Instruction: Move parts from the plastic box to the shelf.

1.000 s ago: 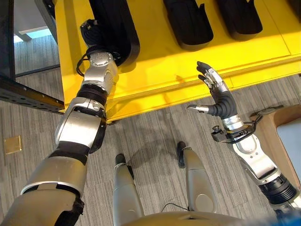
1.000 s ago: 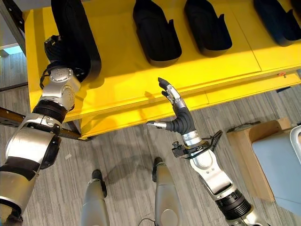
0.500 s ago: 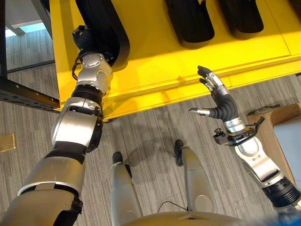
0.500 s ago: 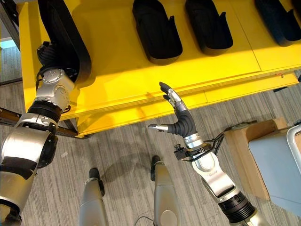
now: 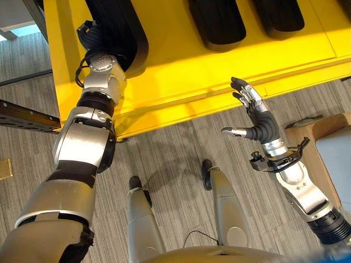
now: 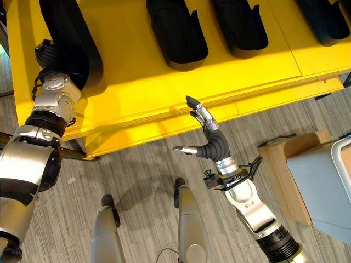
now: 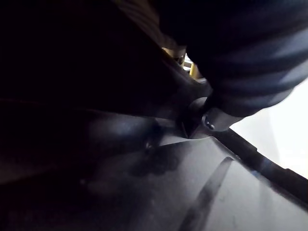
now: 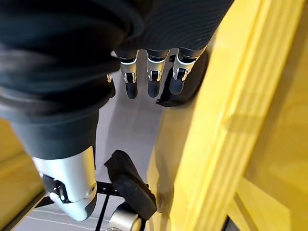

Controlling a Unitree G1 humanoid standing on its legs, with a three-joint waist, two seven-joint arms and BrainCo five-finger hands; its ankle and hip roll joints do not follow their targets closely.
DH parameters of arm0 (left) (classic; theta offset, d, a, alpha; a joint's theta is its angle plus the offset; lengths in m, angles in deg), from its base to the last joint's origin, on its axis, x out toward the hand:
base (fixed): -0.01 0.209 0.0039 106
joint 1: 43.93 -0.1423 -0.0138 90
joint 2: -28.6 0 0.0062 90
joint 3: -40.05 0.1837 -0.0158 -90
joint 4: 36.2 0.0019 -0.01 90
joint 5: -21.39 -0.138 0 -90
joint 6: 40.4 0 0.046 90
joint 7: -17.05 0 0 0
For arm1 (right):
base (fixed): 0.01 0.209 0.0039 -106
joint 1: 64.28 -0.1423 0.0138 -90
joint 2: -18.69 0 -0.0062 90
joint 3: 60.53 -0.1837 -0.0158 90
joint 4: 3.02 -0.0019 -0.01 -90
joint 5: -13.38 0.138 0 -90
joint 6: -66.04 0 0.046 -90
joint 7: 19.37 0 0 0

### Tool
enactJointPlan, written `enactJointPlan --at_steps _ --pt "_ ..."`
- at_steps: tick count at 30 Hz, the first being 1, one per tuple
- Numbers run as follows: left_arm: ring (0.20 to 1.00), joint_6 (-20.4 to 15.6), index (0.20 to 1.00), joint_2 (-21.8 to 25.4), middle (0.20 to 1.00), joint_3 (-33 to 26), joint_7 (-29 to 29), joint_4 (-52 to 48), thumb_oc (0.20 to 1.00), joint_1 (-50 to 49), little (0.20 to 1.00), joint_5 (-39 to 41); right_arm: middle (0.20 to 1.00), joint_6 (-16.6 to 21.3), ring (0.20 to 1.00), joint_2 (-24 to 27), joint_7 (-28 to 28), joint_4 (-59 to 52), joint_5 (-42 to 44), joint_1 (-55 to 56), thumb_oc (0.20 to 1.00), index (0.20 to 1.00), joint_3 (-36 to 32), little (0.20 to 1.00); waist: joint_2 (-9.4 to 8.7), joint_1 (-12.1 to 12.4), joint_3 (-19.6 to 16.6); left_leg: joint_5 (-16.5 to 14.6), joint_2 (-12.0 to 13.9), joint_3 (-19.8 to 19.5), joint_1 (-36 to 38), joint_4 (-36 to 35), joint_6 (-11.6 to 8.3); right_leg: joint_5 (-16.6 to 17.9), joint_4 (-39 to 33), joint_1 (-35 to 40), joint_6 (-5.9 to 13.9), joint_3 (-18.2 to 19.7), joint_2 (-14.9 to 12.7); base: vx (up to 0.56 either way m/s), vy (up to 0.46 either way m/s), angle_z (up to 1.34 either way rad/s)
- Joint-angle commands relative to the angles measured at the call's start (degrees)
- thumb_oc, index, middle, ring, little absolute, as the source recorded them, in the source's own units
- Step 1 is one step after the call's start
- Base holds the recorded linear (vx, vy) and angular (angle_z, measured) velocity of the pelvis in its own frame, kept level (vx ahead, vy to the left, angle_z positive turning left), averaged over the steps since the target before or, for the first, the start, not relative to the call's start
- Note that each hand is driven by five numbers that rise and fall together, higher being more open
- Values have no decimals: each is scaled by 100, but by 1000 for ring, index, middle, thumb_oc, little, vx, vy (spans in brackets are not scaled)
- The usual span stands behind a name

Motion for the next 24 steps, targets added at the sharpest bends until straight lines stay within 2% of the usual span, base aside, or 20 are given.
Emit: enactJointPlan --at_steps 1,3,4,5,8,11,12,13,14,21,23,24 --pt "1000 -344 1000 125 1000 -43 -4 311 1000 782 1000 -45 1000 427 1000 175 28 -366 180 55 1000 1000 -220 1000 154 19 -318 695 96 14 -119 -229 305 480 53 -29 69 206 131 -4 -6 -4" --pt "1000 -396 1000 111 1000 -120 -34 311 1000 769 1000 128 1000 413 1000 179 30 -363 169 75 1000 1000 -242 1000 151 22 -339 687 96 3 -148 -204 301 493 61 -47 76 214 134 43 -4 0" --pt "1000 -402 1000 112 1000 -133 -40 316 1000 763 1000 166 1000 410 1000 181 31 -366 170 88 1000 1000 -249 1000 164 15 -380 527 106 -3 -101 -171 280 342 113 -11 106 226 141 -4 -8 -5" --pt "1000 -425 1000 128 1000 -149 -42 293 1000 771 1000 248 1000 409 1000 187 27 -374 184 89 1000 1000 -255 1000 155 23 -356 683 101 -1 -176 -177 297 489 76 -65 72 214 135 -2 -8 -8" --pt "1000 -538 1000 166 1000 -280 -70 265 1000 744 1000 579 1000 394 1000 205 37 -341 205 73 1000 1000 -256 1000 195 45 -409 517 108 -10 -121 -148 281 345 113 -5 107 224 146 53 6 -4" --pt "1000 -654 1000 193 1000 -420 -119 160 1000 686 1000 900 1000 358 1000 218 63 -348 198 24 1000 1000 -271 1000 188 73 -409 669 109 -14 -142 -188 284 492 48 -14 77 206 147 -100 15 0" --pt "1000 -669 1000 206 1000 -448 -106 148 1000 672 1000 934 1000 358 1000 222 59 -352 192 13 1000 1000 -271 1000 191 80 -411 666 112 -11 -132 -185 285 486 60 -4 76 204 150 82 3 -1" --pt "1000 -667 1000 205 1000 -448 -104 151 1000 671 1000 935 1000 357 1000 223 59 -349 192 12 1000 1000 -269 1000 203 74 -440 510 122 -17 -74 -162 267 341 102 47 105 216 155 0 0 0" --pt "1000 -664 1000 219 1000 -449 -116 146 1000 661 1000 920 1000 356 1000 227 60 -349 183 7 1000 1000 -271 1000 194 81 -419 682 113 -13 -126 -202 284 500 46 5 76 203 151 0 0 0" --pt "1000 -827 1000 372 1000 -455 -186 -108 1000 535 1000 1074 1000 319 1000 242 66 -331 87 -10 1000 1000 -316 1000 241 144 -449 703 129 -13 -30 -258 268 514 11 93 87 186 157 -15 1 0" --pt "1000 -864 1000 381 1000 -417 -181 -207 1000 525 1000 1041 1000 316 1000 244 73 -335 76 -17 1000 1000 -320 1000 250 157 -446 707 129 -8 -9 -267 267 519 1 109 87 184 157 0 0 0" --pt "1000 -944 1000 485 1000 -247 -162 -550 1000 441 1000 769 1000 309 1000 259 88 -342 13 -4 1000 1000 -386 1000 278 195 -441 717 120 -10 33 -300 270 525 -16 154 81 182 155 0 0 0"
